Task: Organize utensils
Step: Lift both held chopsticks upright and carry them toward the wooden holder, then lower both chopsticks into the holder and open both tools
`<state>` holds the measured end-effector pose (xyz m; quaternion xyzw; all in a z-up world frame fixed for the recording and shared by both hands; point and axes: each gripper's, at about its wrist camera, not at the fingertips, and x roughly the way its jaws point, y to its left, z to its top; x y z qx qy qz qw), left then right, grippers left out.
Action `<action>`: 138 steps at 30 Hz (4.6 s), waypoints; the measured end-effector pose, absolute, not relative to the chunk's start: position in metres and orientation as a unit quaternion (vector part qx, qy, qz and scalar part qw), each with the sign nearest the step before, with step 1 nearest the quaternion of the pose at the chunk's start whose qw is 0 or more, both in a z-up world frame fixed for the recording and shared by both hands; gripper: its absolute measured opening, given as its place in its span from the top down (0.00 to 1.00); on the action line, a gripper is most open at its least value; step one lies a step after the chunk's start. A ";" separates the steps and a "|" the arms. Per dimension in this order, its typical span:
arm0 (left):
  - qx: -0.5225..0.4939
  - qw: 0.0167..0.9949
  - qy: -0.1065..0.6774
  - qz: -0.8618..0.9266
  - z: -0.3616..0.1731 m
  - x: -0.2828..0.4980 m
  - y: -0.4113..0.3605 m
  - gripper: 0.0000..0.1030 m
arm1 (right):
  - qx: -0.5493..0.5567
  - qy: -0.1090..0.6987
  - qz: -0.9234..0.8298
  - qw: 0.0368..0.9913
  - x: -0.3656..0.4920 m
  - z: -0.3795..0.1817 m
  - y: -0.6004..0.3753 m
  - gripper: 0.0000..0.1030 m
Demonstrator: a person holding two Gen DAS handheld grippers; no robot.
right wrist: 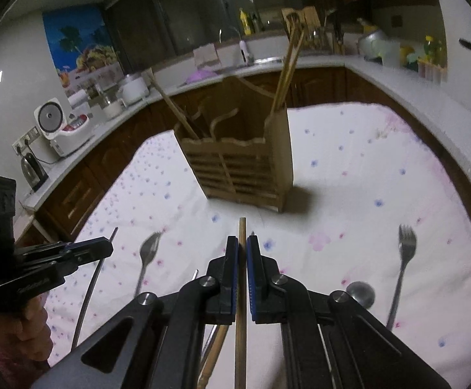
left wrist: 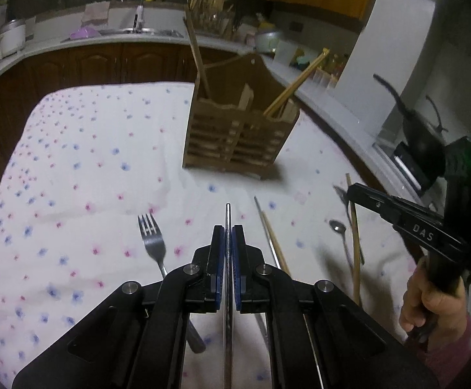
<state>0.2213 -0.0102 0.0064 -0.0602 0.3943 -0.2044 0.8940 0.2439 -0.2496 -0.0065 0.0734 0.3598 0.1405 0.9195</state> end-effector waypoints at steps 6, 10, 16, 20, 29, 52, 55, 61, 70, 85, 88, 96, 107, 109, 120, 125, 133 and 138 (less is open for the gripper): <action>-0.066 0.901 0.377 -0.204 0.022 0.215 -0.007 0.97 | 0.073 0.334 0.140 0.929 0.232 0.014 -0.253 0.95; -0.068 0.904 0.369 -0.203 0.028 0.210 -0.005 0.97 | 0.075 0.320 0.142 0.933 0.224 0.023 -0.254 0.95; -0.072 0.903 0.374 -0.200 0.022 0.208 -0.004 0.97 | 0.073 0.310 0.146 0.937 0.215 0.029 -0.254 0.95; -0.072 0.902 0.375 -0.202 0.021 0.203 -0.007 0.97 | 0.072 0.303 0.145 0.939 0.209 0.033 -0.255 0.95; -0.065 0.911 0.353 -0.203 0.032 0.193 -0.008 0.97 | 0.075 0.290 0.147 0.943 0.202 0.041 -0.259 0.95; -0.087 0.946 0.260 -0.172 0.082 0.186 0.009 0.97 | 0.082 0.247 0.145 0.955 0.201 0.069 -0.262 0.95; -0.089 0.951 0.247 -0.164 0.087 0.189 0.011 0.97 | 0.083 0.244 0.143 0.956 0.203 0.071 -0.264 0.95; -0.096 0.959 0.219 -0.152 0.096 0.195 0.012 0.97 | 0.087 0.238 0.138 0.957 0.210 0.073 -0.268 0.95; -0.103 0.971 0.167 -0.134 0.112 0.209 0.014 0.97 | 0.088 0.216 0.130 0.964 0.227 0.087 -0.274 0.95; -0.090 0.986 0.073 -0.119 0.155 0.271 -0.004 0.97 | 0.093 0.141 0.114 0.979 0.281 0.142 -0.277 0.95; -0.091 0.986 0.067 -0.119 0.161 0.286 -0.009 0.97 | 0.098 0.130 0.111 0.980 0.290 0.146 -0.279 0.95; -0.105 0.988 0.049 -0.100 0.164 0.325 -0.019 0.97 | 0.103 0.105 0.099 0.984 0.320 0.148 -0.283 0.95; -0.111 0.989 0.071 -0.064 0.119 0.363 -0.030 0.97 | 0.104 0.124 0.087 0.983 0.344 0.112 -0.283 0.95; -0.109 0.988 0.084 -0.063 0.106 0.367 -0.031 0.97 | 0.104 0.131 0.086 0.982 0.346 0.103 -0.281 0.95; -0.088 0.982 0.145 -0.079 0.063 0.366 -0.029 0.96 | 0.119 0.190 0.083 0.971 0.356 0.059 -0.282 0.95; -0.085 0.979 0.161 -0.088 0.057 0.367 -0.028 0.96 | 0.121 0.199 0.080 0.969 0.357 0.061 -0.283 0.95; -0.082 0.976 0.175 -0.097 0.061 0.368 -0.027 0.95 | 0.130 0.217 0.085 0.964 0.361 0.060 -0.283 0.90; -0.080 0.974 0.185 -0.100 0.064 0.367 -0.027 0.93 | 0.131 0.218 0.089 0.963 0.357 0.062 -0.282 0.61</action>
